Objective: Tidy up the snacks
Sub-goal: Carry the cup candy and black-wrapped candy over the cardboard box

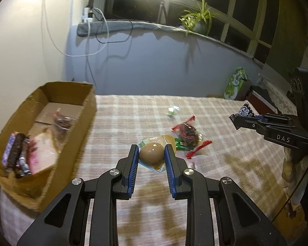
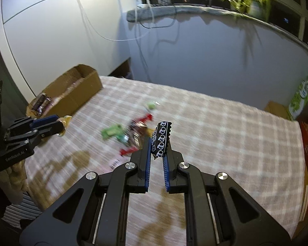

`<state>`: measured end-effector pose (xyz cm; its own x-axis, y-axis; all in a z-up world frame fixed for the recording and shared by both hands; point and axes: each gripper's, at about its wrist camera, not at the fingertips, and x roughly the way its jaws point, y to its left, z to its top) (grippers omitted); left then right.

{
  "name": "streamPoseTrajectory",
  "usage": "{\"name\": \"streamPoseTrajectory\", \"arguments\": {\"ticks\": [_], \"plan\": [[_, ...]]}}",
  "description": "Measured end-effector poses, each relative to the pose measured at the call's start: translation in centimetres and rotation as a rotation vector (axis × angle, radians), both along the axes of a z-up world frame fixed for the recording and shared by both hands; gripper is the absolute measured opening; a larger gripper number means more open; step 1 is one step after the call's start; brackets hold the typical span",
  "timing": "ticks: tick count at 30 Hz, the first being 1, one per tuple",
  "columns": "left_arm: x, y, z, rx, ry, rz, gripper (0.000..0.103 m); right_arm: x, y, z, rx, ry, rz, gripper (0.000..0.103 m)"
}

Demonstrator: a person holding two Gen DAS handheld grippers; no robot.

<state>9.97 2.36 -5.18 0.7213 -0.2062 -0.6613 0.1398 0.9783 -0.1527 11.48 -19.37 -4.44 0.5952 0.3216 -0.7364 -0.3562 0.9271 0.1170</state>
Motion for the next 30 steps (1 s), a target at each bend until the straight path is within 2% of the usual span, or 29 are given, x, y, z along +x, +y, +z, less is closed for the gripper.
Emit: {"name": "streamPoseTrajectory", "arguments": {"ticks": [15,30], "plan": [[-1.2,7.7,1.4,-0.004,-0.043,0.135,0.024,3.9,10.2,2.7,0.004,-0.055,0.158,0.011],[-1.6,12.2,0.9,-0.008,-0.037,0.207,0.024,7.4,20.2,2.8,0.002,-0.049,0.303,0.011]]}}
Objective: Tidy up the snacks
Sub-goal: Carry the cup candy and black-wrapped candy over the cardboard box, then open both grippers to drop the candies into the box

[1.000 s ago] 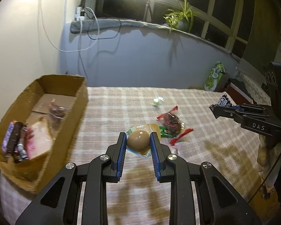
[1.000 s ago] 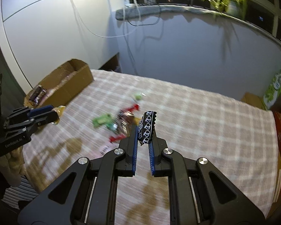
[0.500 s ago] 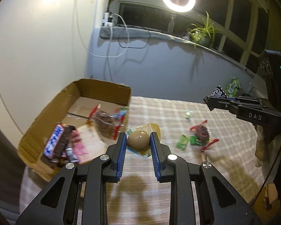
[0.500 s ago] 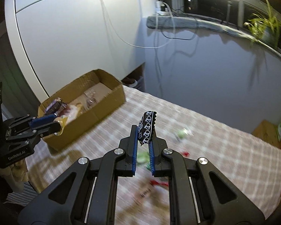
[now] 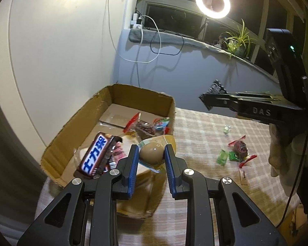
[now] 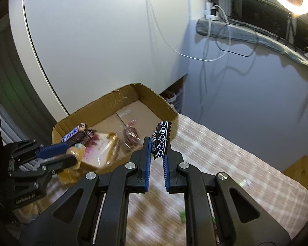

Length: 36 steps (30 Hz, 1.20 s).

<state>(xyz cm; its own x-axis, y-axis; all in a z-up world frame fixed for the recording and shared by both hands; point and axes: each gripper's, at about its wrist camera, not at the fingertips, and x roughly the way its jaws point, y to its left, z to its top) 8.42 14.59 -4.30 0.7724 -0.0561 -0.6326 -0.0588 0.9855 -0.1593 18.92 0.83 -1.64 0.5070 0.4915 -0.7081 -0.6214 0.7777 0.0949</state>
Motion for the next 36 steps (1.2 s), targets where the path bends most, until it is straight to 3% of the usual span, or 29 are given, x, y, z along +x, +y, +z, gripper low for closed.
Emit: {"name": "streamPoseTrajectory", "arguments": {"ticks": [14,26,27,29,32,36], "plan": [[0.3,1.2,-0.8,-0.01,0.022,0.009,0.024,2.7,5.4,-2.6,-0.001,0.064,0.06,0.011],[0.6,1.3,-1.0,-0.012,0.026,0.015,0.025,3.8,6.9,-3.5,0.007,0.091,0.081,0.013],[0.6,1.3,-1.0,-0.012,0.027,0.016,0.025,3.9,7.0,-3.5,0.009,0.09,0.083,0.017],[0.6,1.3,-1.0,-0.008,0.029,0.018,0.03,3.8,7.0,-3.3,0.013,0.073,0.077,0.053],[0.5,1.4,-0.9,-0.009,0.022,0.028,0.052,3.5,6.7,-2.8,0.019,0.052,0.074,0.062],[0.4,1.3,-0.7,-0.008,0.016,0.03,0.052,3.2,6.3,-2.3,0.018,0.037,0.064,0.075]]}}
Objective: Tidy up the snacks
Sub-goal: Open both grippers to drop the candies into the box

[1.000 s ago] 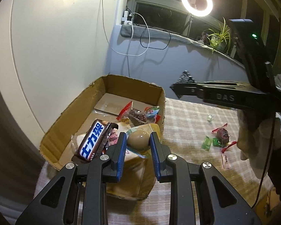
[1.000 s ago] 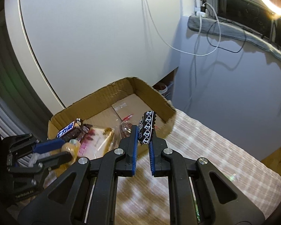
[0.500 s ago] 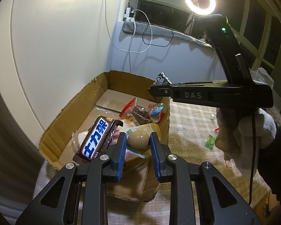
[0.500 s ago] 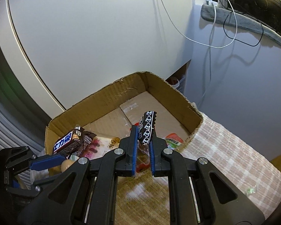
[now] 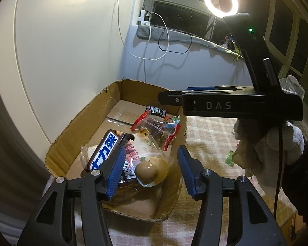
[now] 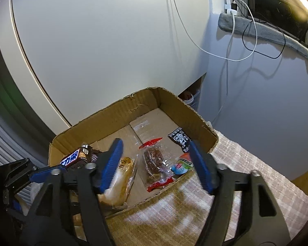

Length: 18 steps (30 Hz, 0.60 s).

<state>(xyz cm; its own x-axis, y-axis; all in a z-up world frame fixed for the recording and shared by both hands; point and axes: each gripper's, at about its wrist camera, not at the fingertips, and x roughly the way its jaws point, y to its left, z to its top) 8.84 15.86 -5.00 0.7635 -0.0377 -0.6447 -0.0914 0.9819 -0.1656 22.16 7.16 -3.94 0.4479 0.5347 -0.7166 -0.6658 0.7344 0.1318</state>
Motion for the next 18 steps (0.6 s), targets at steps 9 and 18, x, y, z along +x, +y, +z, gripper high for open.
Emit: {"name": "streamPoseTrajectory", "arguments": {"ticks": [9,18], "plan": [[-0.4,-0.8,0.7,0.006,-0.014,-0.003,0.052,-0.8,-1.9,1.3,0.007,-0.029,-0.024,0.088],[-1.0,-3.0,1.3,0.007,-0.027,-0.042,0.052,-2.0,-7.0,2.4,0.02,-0.02,-0.074,0.088]]}}
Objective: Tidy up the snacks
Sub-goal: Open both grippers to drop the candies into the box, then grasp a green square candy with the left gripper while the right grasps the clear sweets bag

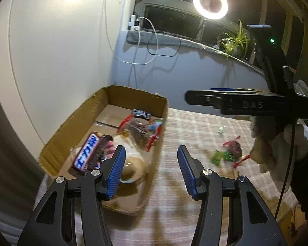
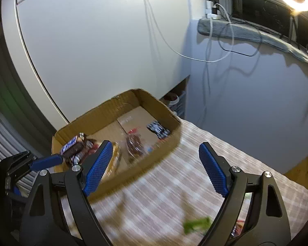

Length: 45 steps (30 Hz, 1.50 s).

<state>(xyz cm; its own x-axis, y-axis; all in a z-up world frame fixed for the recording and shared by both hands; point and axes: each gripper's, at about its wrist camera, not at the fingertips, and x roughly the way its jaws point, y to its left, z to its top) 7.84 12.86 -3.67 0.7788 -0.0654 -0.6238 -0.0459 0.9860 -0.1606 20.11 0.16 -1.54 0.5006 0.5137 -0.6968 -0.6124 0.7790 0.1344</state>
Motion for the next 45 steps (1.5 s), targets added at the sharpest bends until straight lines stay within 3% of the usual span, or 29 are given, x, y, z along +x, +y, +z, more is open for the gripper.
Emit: {"name": "streamPoseTrajectory", "arguments": {"ticks": [13,21,27,41,45], "plan": [[0.8,-5.7,-0.3,-0.007,0.023,-0.132,0.051,-2.6,-10.1,0.1,-0.039,0.013,-0.102,0.088],[1.7,-8.5,-1.3,-0.02,0.059,-0.195,0.045,-3.4,-14.7,-2.0,-0.038,0.076,-0.153,0.088],[3.2,-10.6,-2.5,-0.02,0.104,-0.249,0.04,-3.5,-16.1,-4.0,-0.012,0.142,-0.167,0.088],[5.8,-13.5,-4.3,0.031,0.166,-0.315,0.039,-2.9,-17.1,-6.3,0.048,0.213,-0.17,0.077],[6.5,-13.7,-5.2,0.033,0.193,-0.328,0.031,-2.6,-17.3,-6.7,0.062,0.225,-0.169,0.074]]}}
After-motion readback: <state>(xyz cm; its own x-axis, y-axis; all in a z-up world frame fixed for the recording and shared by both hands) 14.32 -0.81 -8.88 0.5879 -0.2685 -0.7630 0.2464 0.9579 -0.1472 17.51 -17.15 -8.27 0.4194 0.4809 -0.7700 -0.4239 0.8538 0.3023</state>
